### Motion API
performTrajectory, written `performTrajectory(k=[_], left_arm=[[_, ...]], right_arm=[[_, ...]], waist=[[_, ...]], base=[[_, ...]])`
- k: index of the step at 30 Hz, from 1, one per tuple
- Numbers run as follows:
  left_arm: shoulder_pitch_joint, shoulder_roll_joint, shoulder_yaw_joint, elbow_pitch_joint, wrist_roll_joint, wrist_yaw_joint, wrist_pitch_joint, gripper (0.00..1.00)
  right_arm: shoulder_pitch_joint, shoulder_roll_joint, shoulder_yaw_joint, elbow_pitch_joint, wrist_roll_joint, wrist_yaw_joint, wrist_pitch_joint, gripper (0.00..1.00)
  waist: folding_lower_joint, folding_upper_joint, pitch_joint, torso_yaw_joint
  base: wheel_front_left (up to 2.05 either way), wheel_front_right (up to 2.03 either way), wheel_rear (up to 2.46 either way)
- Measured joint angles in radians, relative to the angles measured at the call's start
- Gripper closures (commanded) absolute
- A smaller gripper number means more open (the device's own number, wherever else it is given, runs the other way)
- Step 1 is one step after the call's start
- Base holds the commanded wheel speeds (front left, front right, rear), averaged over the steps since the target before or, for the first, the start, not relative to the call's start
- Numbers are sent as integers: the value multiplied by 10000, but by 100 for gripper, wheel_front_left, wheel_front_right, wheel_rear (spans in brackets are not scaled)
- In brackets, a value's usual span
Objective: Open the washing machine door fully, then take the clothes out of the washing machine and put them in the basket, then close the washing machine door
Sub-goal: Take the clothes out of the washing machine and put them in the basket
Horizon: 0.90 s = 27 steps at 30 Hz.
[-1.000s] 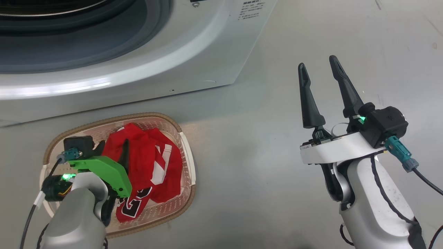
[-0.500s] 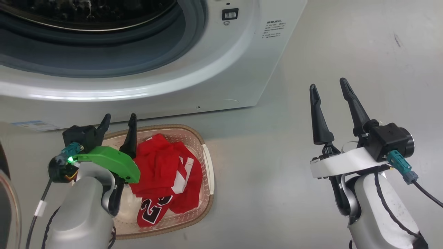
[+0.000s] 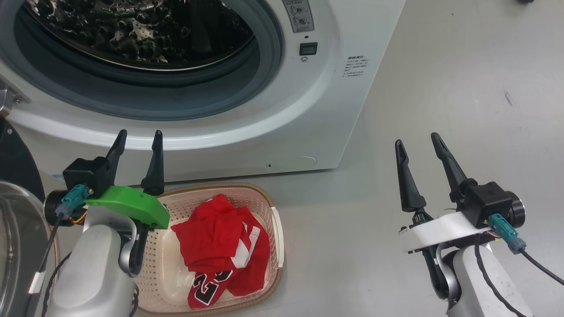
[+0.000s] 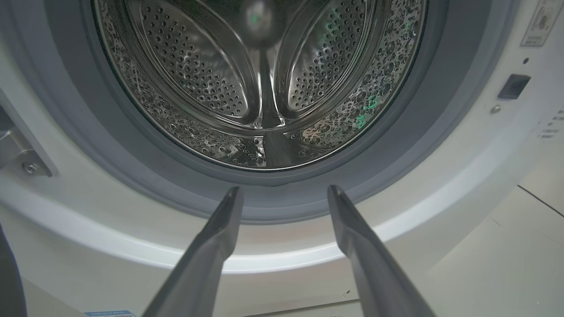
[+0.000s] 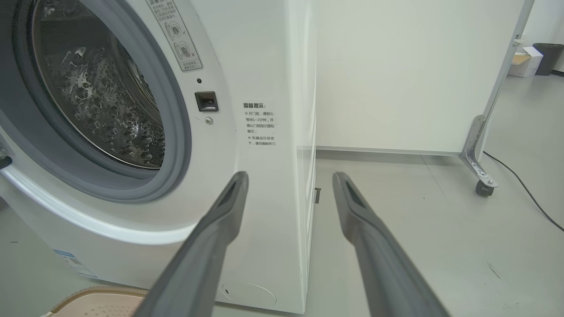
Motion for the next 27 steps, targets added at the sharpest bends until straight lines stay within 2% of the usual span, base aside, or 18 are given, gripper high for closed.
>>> performTrajectory(k=[9,27], left_arm=[[1134,8,263,-1331,217,305,-2,0],[3737,0,109,-2671,368,744,-2,0]], right_arm=[[668,23,-136,171,2,75,0,0],[2021,113,-309,184,8,69,0,0]], waist=[[0,0,-812,87],[0,0,-2239,351]], base=[[0,0,0],[0,0,0]])
